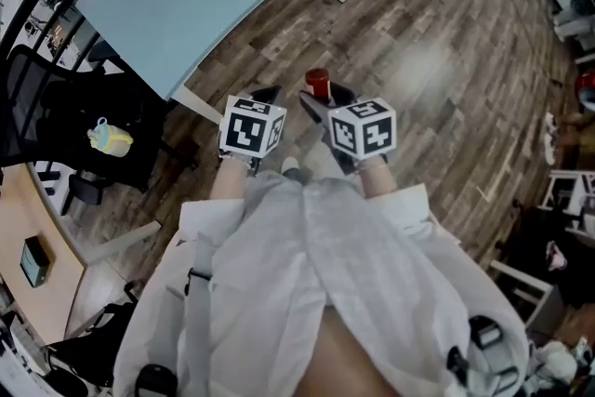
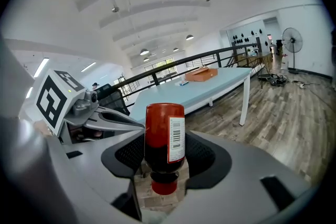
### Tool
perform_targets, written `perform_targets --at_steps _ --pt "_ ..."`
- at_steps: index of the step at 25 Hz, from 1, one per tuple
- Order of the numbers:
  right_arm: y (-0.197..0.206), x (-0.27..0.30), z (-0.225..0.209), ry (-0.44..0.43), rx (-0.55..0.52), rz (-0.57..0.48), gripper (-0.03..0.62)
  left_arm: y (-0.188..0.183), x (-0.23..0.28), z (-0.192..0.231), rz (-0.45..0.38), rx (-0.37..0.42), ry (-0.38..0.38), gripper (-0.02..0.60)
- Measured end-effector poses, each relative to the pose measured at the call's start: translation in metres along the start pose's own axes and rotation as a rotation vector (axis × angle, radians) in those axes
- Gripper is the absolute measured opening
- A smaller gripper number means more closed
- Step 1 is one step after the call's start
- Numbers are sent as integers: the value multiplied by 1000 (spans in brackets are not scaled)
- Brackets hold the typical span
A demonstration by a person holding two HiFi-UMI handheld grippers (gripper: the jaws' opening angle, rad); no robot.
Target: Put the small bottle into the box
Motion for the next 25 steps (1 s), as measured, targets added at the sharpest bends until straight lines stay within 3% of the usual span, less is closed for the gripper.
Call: perform_targets --at_steps 14,25 --pt "-22 40 -10 60 -78 57 212 -21 24 37 24 -8 55 4" --pt "-67 100 -19 -17 -131 80 212 -53 33 99 -2 -67 -19 5"
Point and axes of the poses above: the fingertips, and each gripper's own axes: x forward along the fingers, z to its left, y out of its underside, the point moved 3 cm from there along -x, backward along the fingers, and after that the axes turned 12 degrees about y, right-handed, at the moved point
